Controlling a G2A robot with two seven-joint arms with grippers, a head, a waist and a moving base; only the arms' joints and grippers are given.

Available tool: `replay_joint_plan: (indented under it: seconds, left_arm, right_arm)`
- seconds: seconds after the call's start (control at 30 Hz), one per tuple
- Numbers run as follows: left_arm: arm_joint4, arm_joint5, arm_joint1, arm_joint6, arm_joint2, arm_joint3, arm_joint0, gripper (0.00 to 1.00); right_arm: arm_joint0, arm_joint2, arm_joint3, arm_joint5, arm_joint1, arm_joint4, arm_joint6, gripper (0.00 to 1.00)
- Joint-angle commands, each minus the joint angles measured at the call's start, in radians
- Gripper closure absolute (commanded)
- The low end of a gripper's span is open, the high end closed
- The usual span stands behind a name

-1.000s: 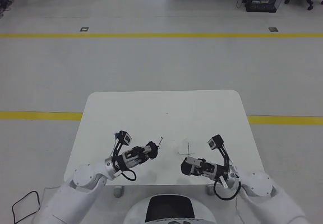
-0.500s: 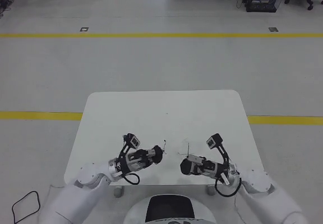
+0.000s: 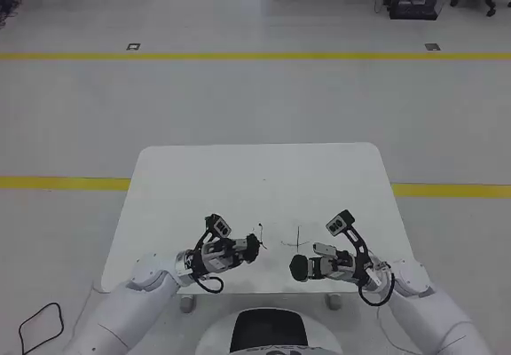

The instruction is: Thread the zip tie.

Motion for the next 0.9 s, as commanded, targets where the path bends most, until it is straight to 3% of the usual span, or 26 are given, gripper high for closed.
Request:
replay_joint_plan:
  seconds: [0.0,0.23,0.37,0.6,0.73,0.87]
  left_arm:
    - [-0.012,0.007,-0.005,0.009,0.023,-0.016,0.005,1.00]
    - [-0.191,-0.014,-0.033,-0.049,0.086,-0.017,-0.001,1.00]
    - [-0.297,0.041,-0.047,-0.115,0.112,0.002,-0.020,1.00]
    - [-0.297,0.041,-0.047,-0.115,0.112,0.002,-0.020,1.00]
    - [-0.329,0.058,-0.053,-0.086,0.128,-0.028,-0.008,1.00]
    - [-0.341,0.011,-0.063,-0.025,0.139,-0.026,-0.001,1.00]
  right_arm:
    - [0.000,-0.001,-0.002,0.003,-0.001,-0.001,-0.014,0.00]
    - [0.002,-0.002,-0.008,0.000,-0.010,0.054,-0.041,0.00]
    - [0.002,-0.002,-0.011,0.005,-0.011,0.061,-0.038,0.00]
    - [0.002,-0.002,-0.011,0.005,-0.011,0.061,-0.038,0.00]
    - [0.002,-0.005,-0.020,0.008,-0.013,0.061,-0.063,0.00]
    - [-0.001,0.000,-0.040,0.000,-0.020,0.059,-0.118,0.00]
